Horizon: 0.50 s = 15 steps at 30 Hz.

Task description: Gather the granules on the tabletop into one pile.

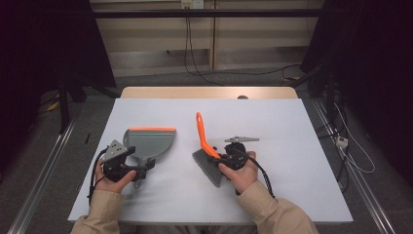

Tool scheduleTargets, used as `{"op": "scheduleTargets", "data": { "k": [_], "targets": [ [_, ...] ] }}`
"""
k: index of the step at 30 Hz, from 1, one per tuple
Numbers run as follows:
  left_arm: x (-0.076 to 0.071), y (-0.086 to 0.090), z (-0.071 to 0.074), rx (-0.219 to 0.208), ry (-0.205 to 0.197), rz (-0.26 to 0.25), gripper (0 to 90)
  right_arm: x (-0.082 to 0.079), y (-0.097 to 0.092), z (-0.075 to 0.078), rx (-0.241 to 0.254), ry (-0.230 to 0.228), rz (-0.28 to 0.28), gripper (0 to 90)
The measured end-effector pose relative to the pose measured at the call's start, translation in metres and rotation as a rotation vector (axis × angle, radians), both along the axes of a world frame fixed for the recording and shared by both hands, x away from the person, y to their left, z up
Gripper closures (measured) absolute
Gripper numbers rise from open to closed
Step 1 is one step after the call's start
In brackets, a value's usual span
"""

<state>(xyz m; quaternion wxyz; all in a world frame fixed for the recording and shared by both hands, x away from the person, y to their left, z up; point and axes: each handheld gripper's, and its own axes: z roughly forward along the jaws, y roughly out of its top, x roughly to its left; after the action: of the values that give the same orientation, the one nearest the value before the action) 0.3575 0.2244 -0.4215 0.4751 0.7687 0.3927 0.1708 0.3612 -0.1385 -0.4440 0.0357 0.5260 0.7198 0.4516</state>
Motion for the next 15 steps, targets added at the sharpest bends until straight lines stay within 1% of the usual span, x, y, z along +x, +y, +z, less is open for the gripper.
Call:
{"op": "scheduleTargets", "data": {
  "k": [6,11,15],
  "targets": [
    [0.0,0.0,0.0,0.003,0.001,-0.001,6.8,-0.001,-0.011,0.001,-0.01,-0.006,-0.021,70.5],
    [0.0,-0.001,0.0,0.005,0.0,-0.002,6.8,-0.002,-0.019,0.001,0.002,0.004,-0.043,70.6],
    [0.0,-0.002,0.0,0.004,-0.002,0.0,6.8,-0.003,-0.025,0.003,-0.008,-0.006,-0.052,70.7]
  ]
}}
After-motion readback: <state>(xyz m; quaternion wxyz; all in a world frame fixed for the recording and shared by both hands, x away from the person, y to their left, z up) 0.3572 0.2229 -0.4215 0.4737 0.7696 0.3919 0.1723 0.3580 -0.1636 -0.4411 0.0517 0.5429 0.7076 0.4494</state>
